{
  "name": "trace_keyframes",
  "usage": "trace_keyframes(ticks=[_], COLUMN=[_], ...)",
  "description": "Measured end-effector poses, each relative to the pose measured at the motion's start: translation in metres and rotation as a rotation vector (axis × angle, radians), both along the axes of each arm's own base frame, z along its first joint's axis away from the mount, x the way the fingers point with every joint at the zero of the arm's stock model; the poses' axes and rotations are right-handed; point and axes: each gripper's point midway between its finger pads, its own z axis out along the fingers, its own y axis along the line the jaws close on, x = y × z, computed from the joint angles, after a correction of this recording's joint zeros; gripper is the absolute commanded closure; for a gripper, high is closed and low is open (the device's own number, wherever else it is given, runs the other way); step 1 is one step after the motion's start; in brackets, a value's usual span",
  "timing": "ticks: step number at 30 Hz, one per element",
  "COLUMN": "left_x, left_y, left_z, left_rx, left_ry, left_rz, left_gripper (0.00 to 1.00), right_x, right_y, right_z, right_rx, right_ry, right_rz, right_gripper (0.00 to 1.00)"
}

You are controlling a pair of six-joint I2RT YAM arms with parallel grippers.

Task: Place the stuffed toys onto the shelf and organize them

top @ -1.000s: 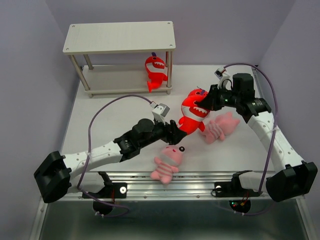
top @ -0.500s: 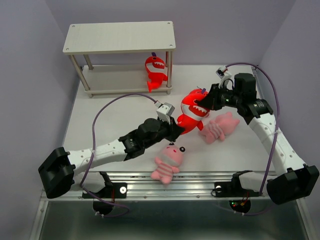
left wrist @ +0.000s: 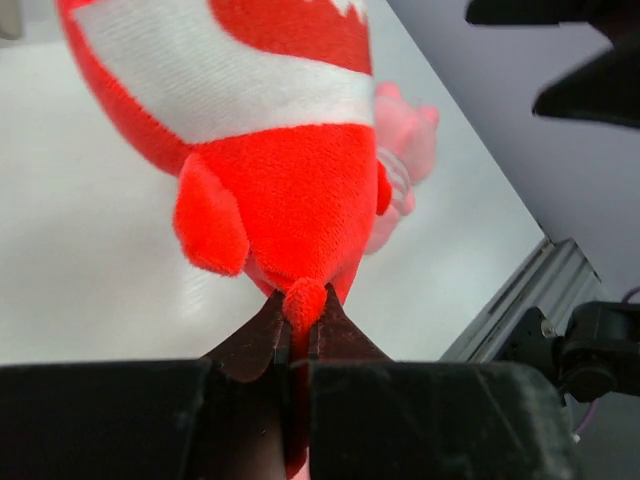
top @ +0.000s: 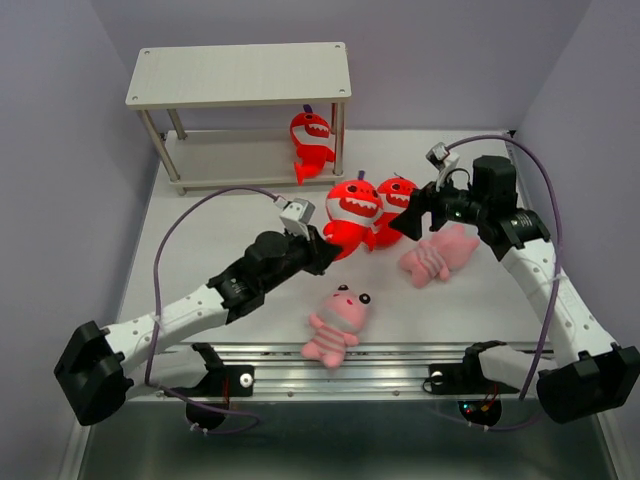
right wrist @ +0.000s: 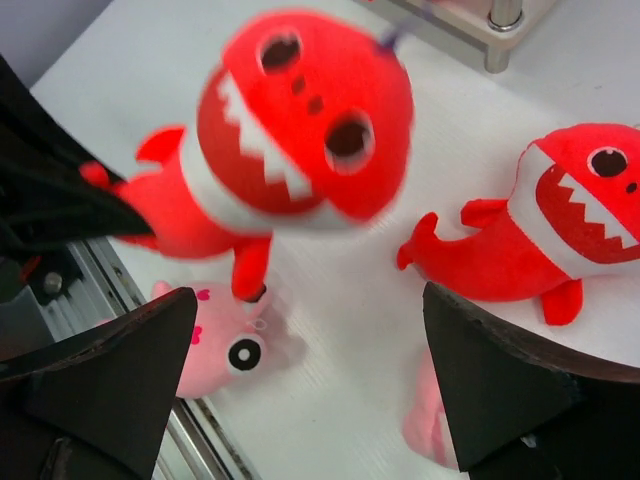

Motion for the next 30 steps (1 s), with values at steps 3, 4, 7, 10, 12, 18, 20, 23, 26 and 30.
trace_keyframes(ticks=[3,4,7,10,12,18,20,23,26,30], left_x=[0.016,0.018,0.033,0.044,0.054,0.088,0.097,0.113,0.132,0.164], left_y=[0.035,0.041,0.077,0.102,0.12,0.171,0.183,0.195,0.206,0.215], left_z=[0.008,0.009,0.019,0.018,0.012,-0.014,-0.022,-0.028,-0.032,-0.037], left_rx=[-0.008,-0.006,0.005,0.046,0.086,0.184,0.204,0.216,0.221,0.236], left_ry=[-0.008,-0.009,-0.04,-0.057,-0.054,-0.009,0.005,0.012,0.017,0.014], left_rz=[0.078,0.092,0.189,0.259,0.311,0.445,0.471,0.501,0.531,0.562], left_gripper=[1.0,1.0,1.0,1.0,1.0,1.0,1.0,1.0,1.0,1.0], right_x=[-0.006,-0.01,-0.021,-0.03,-0.035,-0.044,-0.046,-0.049,-0.052,-0.053], right_y=[-0.004,-0.005,-0.008,-0.008,-0.008,-0.01,-0.009,-0.008,-0.009,-0.009], right_z=[-0.008,-0.011,-0.02,-0.031,-0.042,-0.083,-0.083,-0.075,-0.069,-0.065], right_rx=[-0.042,-0.052,-0.068,-0.075,-0.076,-0.091,-0.088,-0.082,-0.082,-0.084], right_ry=[-0.056,-0.071,-0.111,-0.125,-0.119,-0.057,-0.062,-0.105,-0.138,-0.162], right_rz=[0.039,0.051,0.089,0.12,0.139,0.177,0.189,0.197,0.2,0.201], right_gripper=[0.0,0.0,0.0,0.0,0.0,0.0,0.0,0.0,0.0,0.0])
